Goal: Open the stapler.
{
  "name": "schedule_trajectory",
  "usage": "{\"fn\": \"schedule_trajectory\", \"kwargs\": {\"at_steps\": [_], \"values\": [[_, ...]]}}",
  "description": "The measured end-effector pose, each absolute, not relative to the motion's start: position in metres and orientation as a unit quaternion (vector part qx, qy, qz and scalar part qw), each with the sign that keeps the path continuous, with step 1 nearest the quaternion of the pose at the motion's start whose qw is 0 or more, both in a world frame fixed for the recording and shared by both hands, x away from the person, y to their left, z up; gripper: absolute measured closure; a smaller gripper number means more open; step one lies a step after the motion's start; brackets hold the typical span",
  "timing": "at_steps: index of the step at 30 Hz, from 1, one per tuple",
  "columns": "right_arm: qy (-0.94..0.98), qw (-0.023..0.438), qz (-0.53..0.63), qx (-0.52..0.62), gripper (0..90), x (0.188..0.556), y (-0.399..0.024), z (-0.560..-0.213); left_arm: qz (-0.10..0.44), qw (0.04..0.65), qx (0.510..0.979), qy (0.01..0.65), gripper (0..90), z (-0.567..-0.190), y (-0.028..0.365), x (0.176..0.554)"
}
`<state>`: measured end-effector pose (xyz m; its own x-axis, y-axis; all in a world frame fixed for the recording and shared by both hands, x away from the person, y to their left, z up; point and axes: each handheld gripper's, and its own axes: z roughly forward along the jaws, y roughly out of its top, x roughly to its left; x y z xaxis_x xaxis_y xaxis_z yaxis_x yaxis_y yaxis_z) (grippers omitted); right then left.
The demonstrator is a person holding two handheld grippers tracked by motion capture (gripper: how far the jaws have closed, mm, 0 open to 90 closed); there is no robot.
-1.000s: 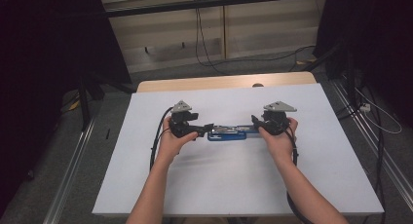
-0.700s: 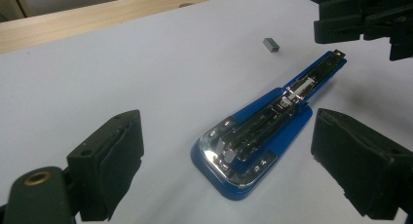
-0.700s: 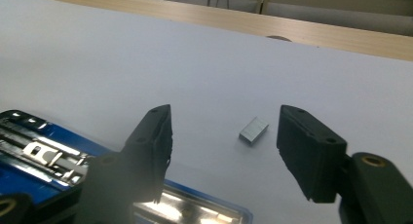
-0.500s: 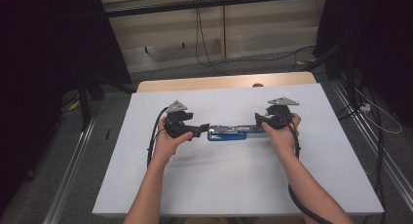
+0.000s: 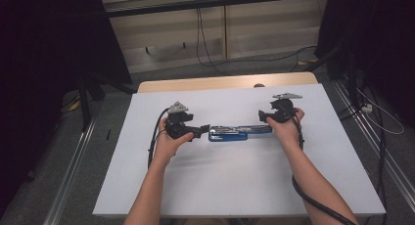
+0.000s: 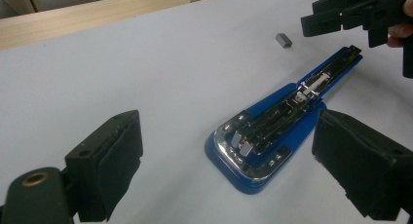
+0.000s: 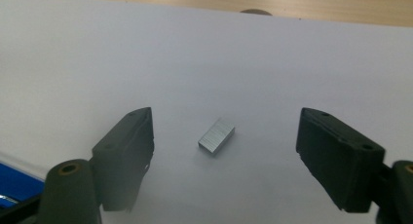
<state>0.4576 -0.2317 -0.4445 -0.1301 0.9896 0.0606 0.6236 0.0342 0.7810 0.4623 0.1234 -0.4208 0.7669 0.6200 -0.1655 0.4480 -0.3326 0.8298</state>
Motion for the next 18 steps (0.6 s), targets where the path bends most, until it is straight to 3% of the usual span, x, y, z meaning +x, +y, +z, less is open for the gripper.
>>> {"fn": "schedule_trajectory", "kwargs": {"at_steps": [4,18], "values": [[0.662,0.253,0.350,0.612,13.0,0.460,-0.233,-0.450,0.091,0.474,0.812,0.328,11.5,-0.421,0.123,0.462],[0.681,0.247,0.330,0.605,9.4,0.464,-0.231,-0.440,0.088,0.468,0.814,0.331,11.7,-0.423,0.122,0.462]]}}
